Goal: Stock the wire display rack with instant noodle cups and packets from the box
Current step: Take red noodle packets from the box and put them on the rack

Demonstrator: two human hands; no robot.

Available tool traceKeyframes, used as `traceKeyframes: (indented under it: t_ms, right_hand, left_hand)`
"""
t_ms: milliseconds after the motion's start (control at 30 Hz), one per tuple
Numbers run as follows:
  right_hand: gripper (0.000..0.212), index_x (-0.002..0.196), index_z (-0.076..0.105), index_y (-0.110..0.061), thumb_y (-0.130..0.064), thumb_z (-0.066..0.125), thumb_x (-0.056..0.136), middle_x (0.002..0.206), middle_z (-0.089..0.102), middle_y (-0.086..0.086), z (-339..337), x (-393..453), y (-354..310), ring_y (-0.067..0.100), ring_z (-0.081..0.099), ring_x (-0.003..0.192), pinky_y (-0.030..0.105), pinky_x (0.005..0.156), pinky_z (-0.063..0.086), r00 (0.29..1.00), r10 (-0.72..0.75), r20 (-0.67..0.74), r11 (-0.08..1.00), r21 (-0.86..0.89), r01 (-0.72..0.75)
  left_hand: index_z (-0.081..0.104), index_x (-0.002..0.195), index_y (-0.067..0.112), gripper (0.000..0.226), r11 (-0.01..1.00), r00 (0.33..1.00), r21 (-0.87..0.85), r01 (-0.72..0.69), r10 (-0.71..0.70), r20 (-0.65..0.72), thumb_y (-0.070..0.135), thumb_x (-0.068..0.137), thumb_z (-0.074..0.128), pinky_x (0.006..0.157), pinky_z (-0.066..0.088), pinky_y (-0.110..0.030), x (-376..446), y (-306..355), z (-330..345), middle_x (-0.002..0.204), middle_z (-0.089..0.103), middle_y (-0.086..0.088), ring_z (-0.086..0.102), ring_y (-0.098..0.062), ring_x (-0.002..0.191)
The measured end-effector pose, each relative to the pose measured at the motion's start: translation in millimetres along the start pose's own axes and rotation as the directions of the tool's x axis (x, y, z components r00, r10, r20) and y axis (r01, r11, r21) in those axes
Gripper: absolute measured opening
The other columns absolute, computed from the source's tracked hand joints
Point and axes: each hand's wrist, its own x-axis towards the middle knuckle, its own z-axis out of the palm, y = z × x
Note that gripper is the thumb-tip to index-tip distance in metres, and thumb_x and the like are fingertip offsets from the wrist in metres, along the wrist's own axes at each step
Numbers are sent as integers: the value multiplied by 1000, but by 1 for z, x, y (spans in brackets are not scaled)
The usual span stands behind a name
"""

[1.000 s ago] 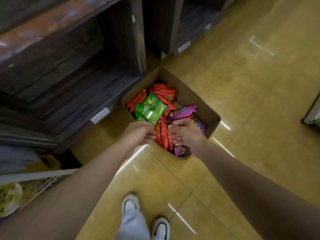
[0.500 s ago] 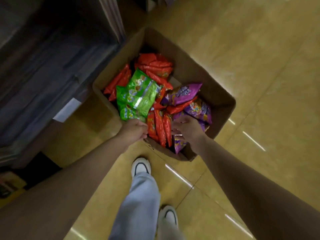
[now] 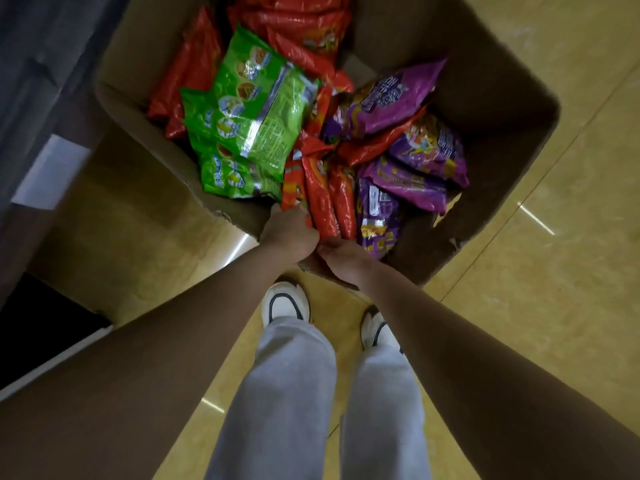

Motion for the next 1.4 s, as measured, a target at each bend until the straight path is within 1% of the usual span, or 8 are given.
traceKeyframes:
  t_ms: [100,233,367,700,933,1167,1300,1400]
  right_hand:
    - [42,138,44,-7,-21,27,103,145,36,17,2,0,4,33,36,131,39,109,32,999,-20,-25,996,-84,17]
    - [37,125,54,0,-20,34,101,131,52,21,-21,-24,2,34,48,121,33,96,39,991,-19,-130,993,116,34]
    - [61,129,54,-3,-50,30,98,129,55,19,-55,-69,-15,29,52,117,33,98,37,988,57,-141,963,270,-17]
    - [53,66,54,-11,-63,60,77,81,59,10,-131,-212,-88,23,57,81,29,74,43,946,-67,-316,982,148,119]
    - [27,63,51,-11,-25,62,84,76,55,9,-166,-338,-121,22,50,74,28,65,37,872,-213,-440,969,19,247]
    - [26,92,66,0,-15,45,92,91,64,19,-187,-485,-150,33,60,93,30,73,43,734,-458,-501,889,-257,380]
    - [27,65,52,-14,-17,48,92,79,58,11,-198,-561,-160,27,57,83,31,71,41,606,-593,-530,800,-299,520]
    - [35,55,44,-18,-15,50,89,71,54,5,-212,-626,-172,20,48,76,29,70,36,498,-689,-526,704,-322,633]
  left_hand:
    - [54,127,8,37,997,997,61,-49,53,-64,10,91,45,96,37,-33,-9,-5,-1,136,40,-17,45,-34,121]
    - [59,123,8,35,991,991,69,-115,119,-58,6,92,43,96,36,-30,-31,0,-13,133,44,-14,46,-33,121]
    - [60,120,7,34,962,972,150,-227,234,-34,7,90,44,99,38,-33,-69,23,-24,132,45,-11,46,-31,120]
    - [62,122,9,38,887,889,153,-436,451,-82,3,91,42,100,38,-34,-192,106,-100,129,51,-13,47,-26,122]
    - [58,126,12,45,783,807,331,-526,583,-95,5,84,43,103,35,-36,-297,144,-151,132,46,-11,41,-27,125]
    - [75,99,21,41,757,736,217,-616,651,-184,9,74,45,94,44,-27,-426,188,-235,110,67,2,59,-14,106]
    - [69,59,22,21,746,704,-23,-665,617,-353,17,66,49,84,50,-31,-494,194,-283,76,72,-1,64,-9,77]
    - [64,62,20,20,732,633,-94,-675,509,-584,9,77,58,83,51,-32,-553,189,-321,76,70,-5,63,-11,75]
